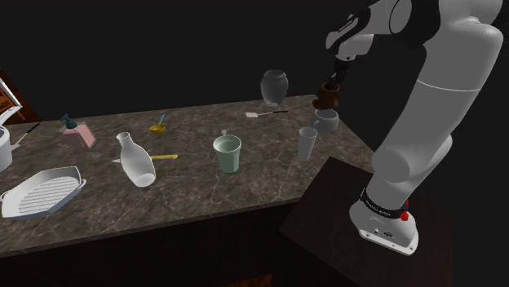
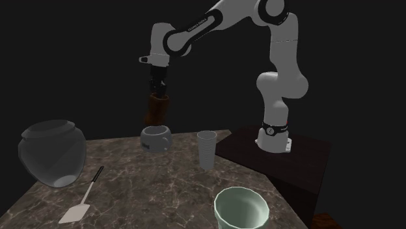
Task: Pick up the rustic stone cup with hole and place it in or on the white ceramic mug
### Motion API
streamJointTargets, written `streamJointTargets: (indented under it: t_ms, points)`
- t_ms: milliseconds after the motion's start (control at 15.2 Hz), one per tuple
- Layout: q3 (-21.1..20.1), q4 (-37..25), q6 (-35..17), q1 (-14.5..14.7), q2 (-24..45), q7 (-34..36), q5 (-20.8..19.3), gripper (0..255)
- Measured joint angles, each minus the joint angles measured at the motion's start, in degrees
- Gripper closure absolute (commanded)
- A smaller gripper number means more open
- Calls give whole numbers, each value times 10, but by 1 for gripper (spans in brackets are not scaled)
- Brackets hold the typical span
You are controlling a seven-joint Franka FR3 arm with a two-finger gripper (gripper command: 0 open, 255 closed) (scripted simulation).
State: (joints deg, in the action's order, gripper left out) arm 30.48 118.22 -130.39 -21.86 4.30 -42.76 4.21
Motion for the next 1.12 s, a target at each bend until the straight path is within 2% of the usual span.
streamJointTargets:
  t_ms: [528, 990, 1056, 1122]
  points:
    - [-4, 30, -57, -4, 32, -19, 27, 255]
    - [-4, 34, -67, -5, 38, -24, 32, 255]
    - [-4, 34, -67, -5, 38, -23, 32, 0]
    - [-5, 34, -67, -5, 38, -23, 32, 0]
